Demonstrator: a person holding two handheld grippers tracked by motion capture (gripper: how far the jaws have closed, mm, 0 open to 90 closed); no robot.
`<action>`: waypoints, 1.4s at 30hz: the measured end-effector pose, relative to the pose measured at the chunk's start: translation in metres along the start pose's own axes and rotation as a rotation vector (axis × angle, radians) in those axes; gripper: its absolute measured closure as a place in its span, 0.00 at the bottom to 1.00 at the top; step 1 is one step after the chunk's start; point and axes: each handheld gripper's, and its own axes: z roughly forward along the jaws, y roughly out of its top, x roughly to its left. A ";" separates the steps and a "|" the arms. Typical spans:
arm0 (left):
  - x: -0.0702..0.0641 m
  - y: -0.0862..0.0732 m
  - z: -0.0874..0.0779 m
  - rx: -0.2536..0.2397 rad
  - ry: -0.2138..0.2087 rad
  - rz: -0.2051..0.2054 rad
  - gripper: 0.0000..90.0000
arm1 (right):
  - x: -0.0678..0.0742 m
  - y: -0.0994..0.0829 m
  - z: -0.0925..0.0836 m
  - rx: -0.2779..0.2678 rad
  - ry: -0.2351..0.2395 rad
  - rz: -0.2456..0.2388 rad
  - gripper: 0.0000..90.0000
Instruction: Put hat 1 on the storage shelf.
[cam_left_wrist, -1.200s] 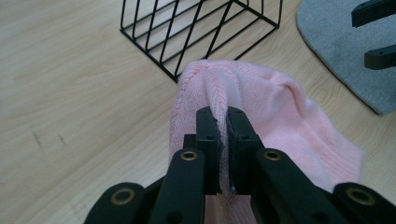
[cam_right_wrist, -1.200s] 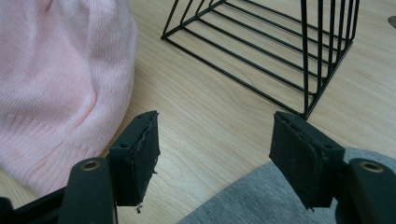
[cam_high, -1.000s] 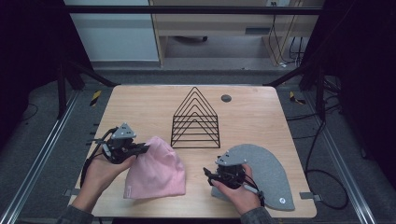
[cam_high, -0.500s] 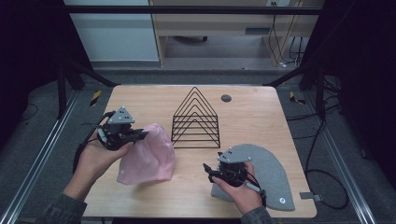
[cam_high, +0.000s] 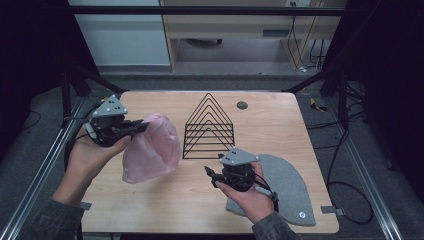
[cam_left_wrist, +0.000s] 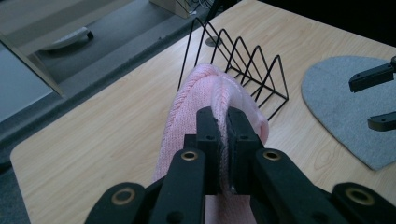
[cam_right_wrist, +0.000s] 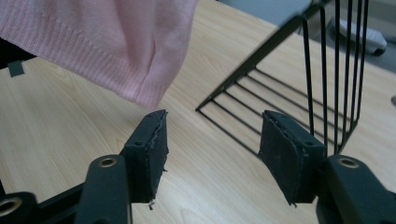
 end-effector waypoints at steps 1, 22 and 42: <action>0.000 0.000 0.000 0.000 0.000 0.000 0.95 | 0.000 0.000 0.000 0.000 0.000 0.000 0.48; 0.002 0.015 -0.023 -0.045 -0.018 0.031 0.95 | 0.026 0.076 0.031 0.015 0.087 -0.087 0.56; 0.001 0.025 -0.027 -0.080 -0.011 0.028 0.95 | 0.032 0.094 0.066 0.065 0.104 -0.075 0.54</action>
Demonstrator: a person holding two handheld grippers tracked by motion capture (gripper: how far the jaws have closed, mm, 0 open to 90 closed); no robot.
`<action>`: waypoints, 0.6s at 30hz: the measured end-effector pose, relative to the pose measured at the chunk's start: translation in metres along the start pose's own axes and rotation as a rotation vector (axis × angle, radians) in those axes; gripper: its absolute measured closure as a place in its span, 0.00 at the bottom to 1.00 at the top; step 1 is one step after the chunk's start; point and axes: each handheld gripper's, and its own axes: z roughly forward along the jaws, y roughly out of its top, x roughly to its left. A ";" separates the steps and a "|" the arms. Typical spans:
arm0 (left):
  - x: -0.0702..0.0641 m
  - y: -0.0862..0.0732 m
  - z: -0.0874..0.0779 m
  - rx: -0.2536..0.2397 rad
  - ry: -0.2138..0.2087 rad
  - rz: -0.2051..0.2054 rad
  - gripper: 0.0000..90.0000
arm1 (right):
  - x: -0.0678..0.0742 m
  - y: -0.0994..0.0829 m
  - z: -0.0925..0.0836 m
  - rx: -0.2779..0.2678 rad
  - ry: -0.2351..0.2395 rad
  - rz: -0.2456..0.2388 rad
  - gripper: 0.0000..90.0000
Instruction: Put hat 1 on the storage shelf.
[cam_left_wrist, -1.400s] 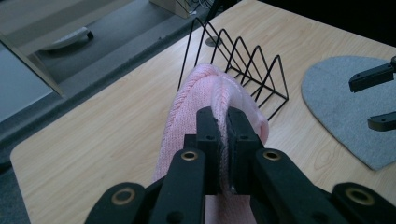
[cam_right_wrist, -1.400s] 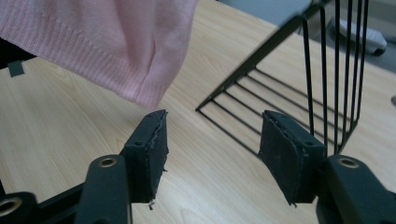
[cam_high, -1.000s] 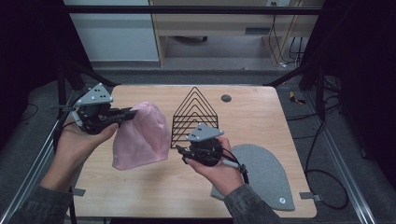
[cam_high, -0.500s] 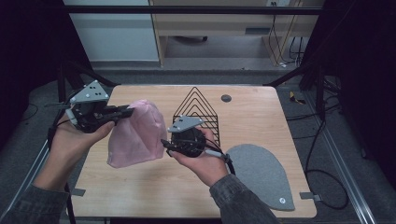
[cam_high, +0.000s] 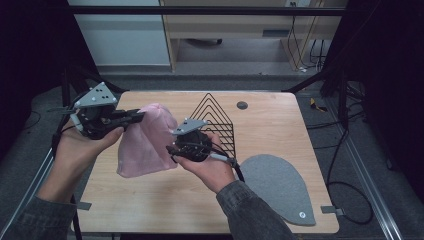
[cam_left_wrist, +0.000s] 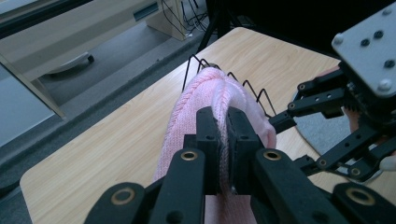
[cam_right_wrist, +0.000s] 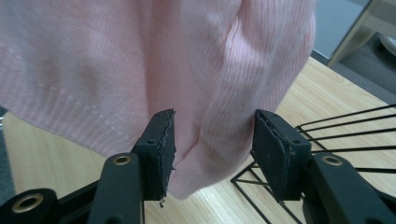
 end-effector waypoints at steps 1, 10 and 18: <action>0.000 0.001 -0.001 -0.001 -0.001 -0.003 0.95 | 0.000 -0.001 0.002 0.004 -0.003 0.002 0.54; 0.001 0.008 -0.006 -0.020 -0.014 -0.012 0.95 | -0.002 0.003 0.010 0.017 -0.002 0.019 0.64; 0.006 0.007 -0.005 -0.023 -0.008 -0.025 0.94 | -0.008 0.010 0.007 0.018 0.041 0.027 0.89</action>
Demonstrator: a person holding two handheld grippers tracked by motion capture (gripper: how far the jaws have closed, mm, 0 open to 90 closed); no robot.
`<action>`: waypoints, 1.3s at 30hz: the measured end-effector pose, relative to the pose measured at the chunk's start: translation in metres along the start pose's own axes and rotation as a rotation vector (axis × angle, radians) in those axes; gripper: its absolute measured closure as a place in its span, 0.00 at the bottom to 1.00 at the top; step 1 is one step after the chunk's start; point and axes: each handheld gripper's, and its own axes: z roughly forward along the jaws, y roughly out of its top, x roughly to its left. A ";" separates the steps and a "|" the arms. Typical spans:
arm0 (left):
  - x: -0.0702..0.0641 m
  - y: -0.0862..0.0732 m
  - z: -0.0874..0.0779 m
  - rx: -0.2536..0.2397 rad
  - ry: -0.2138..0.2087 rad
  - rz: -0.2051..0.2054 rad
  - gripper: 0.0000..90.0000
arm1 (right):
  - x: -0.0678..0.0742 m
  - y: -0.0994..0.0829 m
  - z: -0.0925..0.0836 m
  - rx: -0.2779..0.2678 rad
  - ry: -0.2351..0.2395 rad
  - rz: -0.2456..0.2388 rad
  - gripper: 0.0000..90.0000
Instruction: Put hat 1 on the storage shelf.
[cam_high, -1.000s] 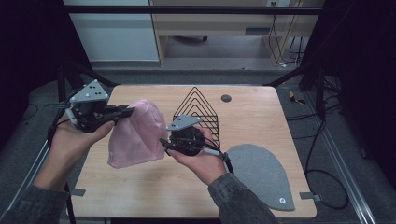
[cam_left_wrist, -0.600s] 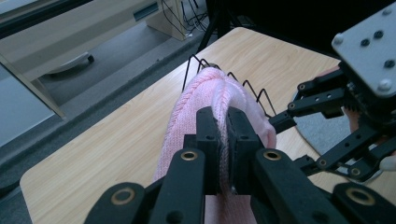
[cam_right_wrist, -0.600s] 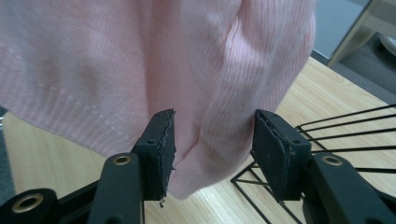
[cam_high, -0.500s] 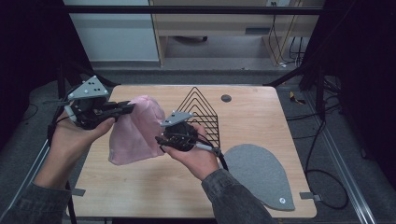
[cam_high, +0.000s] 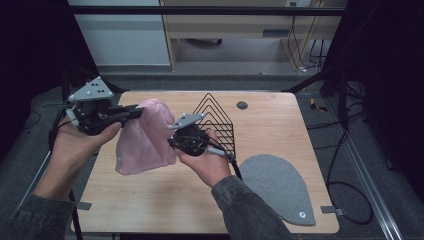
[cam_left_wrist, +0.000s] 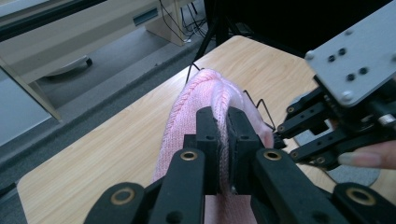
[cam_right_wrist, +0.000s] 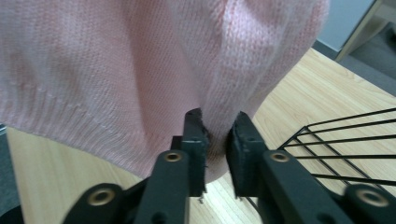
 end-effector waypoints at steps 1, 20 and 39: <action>0.002 0.000 0.000 -0.004 0.002 -0.001 0.94 | -0.001 0.001 -0.003 0.002 0.006 0.001 0.89; 0.021 0.047 0.024 -0.169 0.008 -0.074 0.94 | -0.068 0.053 -0.084 -0.136 -0.068 -0.028 0.90; 0.025 0.069 0.103 -0.198 -0.020 -0.112 0.94 | -0.132 0.035 -0.085 -0.128 -0.199 0.019 0.90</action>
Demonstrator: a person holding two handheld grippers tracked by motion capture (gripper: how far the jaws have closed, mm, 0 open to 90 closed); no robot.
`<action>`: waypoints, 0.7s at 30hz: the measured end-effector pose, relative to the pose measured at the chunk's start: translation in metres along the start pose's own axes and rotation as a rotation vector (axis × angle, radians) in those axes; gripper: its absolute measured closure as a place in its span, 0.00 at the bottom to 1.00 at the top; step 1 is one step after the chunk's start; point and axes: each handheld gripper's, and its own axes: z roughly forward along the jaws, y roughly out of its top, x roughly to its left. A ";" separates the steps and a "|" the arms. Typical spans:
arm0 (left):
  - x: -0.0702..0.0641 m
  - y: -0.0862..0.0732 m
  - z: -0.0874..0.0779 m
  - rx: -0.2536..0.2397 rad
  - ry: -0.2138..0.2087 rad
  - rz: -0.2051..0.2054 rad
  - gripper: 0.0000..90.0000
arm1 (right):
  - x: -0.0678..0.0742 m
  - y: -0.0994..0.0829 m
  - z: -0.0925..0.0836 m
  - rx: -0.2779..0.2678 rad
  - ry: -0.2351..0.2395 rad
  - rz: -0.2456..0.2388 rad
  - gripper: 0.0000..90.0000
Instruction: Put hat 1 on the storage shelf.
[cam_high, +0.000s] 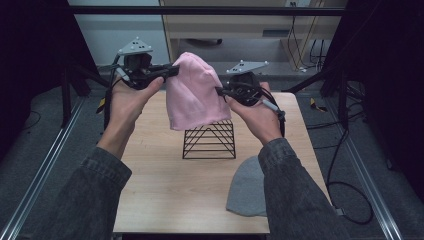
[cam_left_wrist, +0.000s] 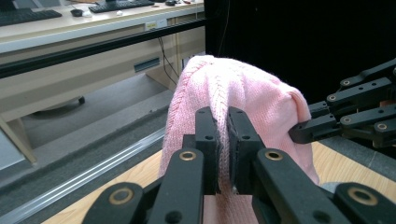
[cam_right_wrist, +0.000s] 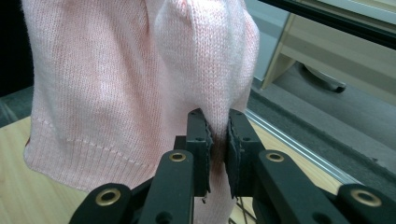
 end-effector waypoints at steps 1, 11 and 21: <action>0.001 0.000 0.004 0.002 -0.004 -0.006 0.94 | -0.001 -0.001 0.000 0.000 -0.005 0.000 0.90; -0.001 -0.005 0.026 0.041 0.003 0.011 0.94 | -0.014 -0.016 0.004 0.037 -0.023 0.009 0.90; -0.004 -0.010 0.037 0.052 -0.004 0.041 0.93 | -0.021 -0.027 0.010 0.053 -0.036 0.010 0.90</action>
